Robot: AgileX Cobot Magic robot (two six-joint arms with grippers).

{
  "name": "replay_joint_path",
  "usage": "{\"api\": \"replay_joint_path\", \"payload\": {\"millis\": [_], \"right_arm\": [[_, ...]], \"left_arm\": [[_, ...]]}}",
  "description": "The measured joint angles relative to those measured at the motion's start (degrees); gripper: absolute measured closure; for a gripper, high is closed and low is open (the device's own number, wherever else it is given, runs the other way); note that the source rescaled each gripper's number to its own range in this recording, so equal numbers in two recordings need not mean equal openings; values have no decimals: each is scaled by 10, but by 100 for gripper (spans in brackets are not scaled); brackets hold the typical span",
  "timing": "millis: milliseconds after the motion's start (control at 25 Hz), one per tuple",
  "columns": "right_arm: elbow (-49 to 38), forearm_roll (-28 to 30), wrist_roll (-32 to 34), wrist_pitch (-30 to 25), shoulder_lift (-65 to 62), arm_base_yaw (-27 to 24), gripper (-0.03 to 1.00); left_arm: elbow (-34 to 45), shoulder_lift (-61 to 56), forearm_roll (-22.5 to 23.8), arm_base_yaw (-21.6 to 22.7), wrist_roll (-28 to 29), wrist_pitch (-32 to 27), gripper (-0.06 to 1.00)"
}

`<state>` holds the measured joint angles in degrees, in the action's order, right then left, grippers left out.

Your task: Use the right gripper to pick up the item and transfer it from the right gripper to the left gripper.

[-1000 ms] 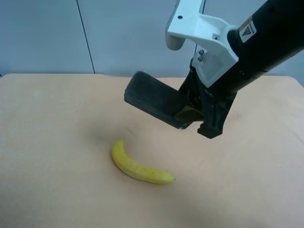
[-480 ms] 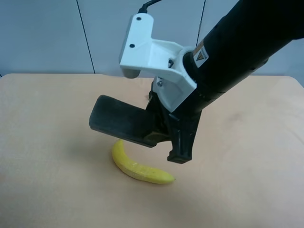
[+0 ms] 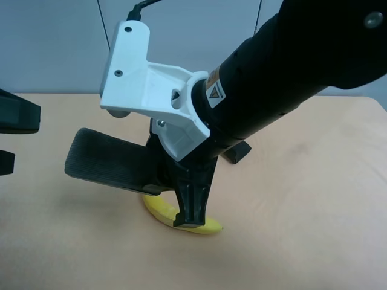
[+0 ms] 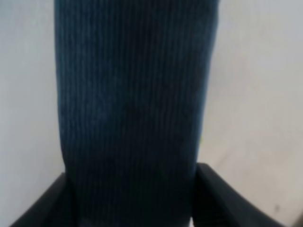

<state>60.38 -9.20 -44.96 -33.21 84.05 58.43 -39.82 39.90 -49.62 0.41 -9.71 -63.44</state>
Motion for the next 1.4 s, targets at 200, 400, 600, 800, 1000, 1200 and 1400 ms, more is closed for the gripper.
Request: {"api": "replay_joint_path", "payload": {"millis": [200, 400, 600, 800, 1000, 1200, 1400], "right_arm": [[0, -2, 0, 44, 0, 4, 84], [0, -3, -10, 82, 0, 15, 84], [0, -22, -23, 93, 0, 49, 84], [0, -45, -29, 106, 0, 71, 84], [0, -54, -29, 109, 0, 71, 84], [0, -56, -29, 111, 0, 72, 84], [0, -54, -29, 104, 0, 72, 87]], "left_arm": [[0, 25, -45, 0, -7, -23, -6], [0, 36, -65, 0, -11, -28, -6], [0, 36, -64, 0, -11, -32, -6], [0, 36, -66, 0, -11, -27, -6], [0, 36, -66, 0, -17, -31, -2], [0, 36, -61, 0, -22, -41, 39], [0, 36, -40, 0, -29, -41, 89]]}}
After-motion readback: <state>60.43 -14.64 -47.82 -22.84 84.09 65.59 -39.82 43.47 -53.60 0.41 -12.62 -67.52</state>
